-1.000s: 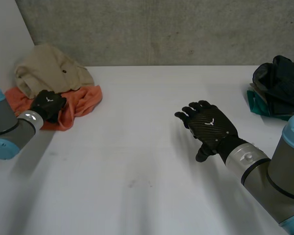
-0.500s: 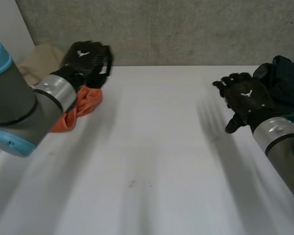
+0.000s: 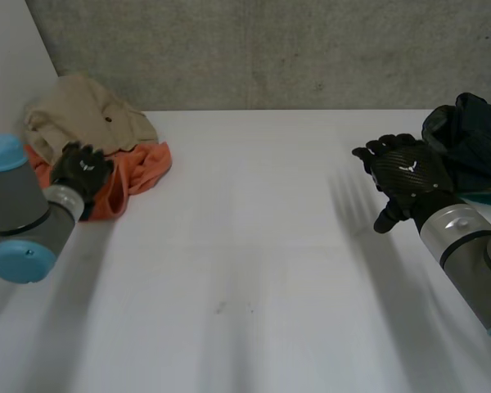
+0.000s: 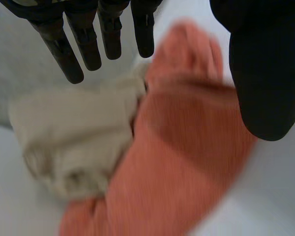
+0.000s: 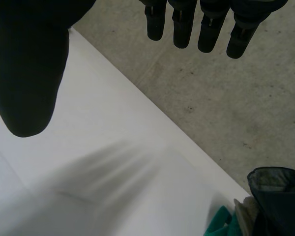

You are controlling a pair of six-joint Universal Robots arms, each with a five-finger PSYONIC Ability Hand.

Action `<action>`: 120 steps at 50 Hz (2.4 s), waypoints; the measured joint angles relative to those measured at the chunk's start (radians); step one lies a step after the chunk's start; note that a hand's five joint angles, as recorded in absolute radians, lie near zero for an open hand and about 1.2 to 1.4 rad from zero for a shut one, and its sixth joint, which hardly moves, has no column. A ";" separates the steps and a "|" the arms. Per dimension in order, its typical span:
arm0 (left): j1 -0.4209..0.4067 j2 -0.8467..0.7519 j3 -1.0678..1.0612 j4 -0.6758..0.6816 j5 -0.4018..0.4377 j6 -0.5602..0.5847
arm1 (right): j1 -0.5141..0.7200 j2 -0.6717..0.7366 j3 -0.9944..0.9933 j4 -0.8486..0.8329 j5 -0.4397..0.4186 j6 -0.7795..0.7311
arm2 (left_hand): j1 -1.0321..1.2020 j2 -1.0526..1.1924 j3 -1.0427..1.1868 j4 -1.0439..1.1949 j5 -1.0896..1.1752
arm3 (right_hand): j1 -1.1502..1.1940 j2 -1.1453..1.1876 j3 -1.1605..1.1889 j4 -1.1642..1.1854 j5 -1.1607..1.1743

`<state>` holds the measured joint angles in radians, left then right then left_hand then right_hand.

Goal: Fold the laundry.

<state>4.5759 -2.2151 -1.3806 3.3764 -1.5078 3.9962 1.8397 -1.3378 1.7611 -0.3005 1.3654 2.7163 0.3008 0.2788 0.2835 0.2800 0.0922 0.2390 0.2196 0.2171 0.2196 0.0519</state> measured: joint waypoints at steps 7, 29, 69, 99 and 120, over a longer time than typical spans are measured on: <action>0.064 -0.093 0.041 -0.001 0.058 0.000 | 0.001 0.018 -0.001 -0.001 0.000 -0.004 | 0.041 0.060 0.053 0.058 0.075 | 0.000 0.000 0.000 0.000 0.000; 0.072 -0.193 0.186 -0.013 0.160 -0.247 | 0.001 0.028 0.020 -0.006 0.005 -0.010 | 0.227 0.241 0.237 0.245 0.260 | 0.000 0.000 0.000 0.000 0.000; -0.404 0.292 0.119 -0.057 0.149 -0.978 | -0.022 0.037 -0.001 -0.010 0.018 -0.002 | 0.801 0.915 0.912 0.917 0.911 | 0.000 0.000 0.000 0.000 0.000; -0.208 0.201 0.057 -0.032 0.140 -0.542 | 0.061 -0.032 -0.025 0.124 -0.062 -0.029 | -0.060 -0.036 -0.037 -0.039 -0.032 | 0.000 0.000 0.000 0.000 0.000; -0.038 -0.286 0.410 0.013 0.127 -0.217 | 0.262 0.189 -0.020 0.039 -0.037 -0.139 | 0.329 0.319 0.313 0.319 0.331 | 0.000 -0.003 0.000 0.000 0.000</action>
<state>4.5383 -2.5015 -0.9710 3.3893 -1.3804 3.7794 2.1022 -1.1486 1.7414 -0.2618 1.3282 2.5772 0.6299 0.5976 0.5960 0.5992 0.4231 0.2390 0.2167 0.2171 0.2196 0.0519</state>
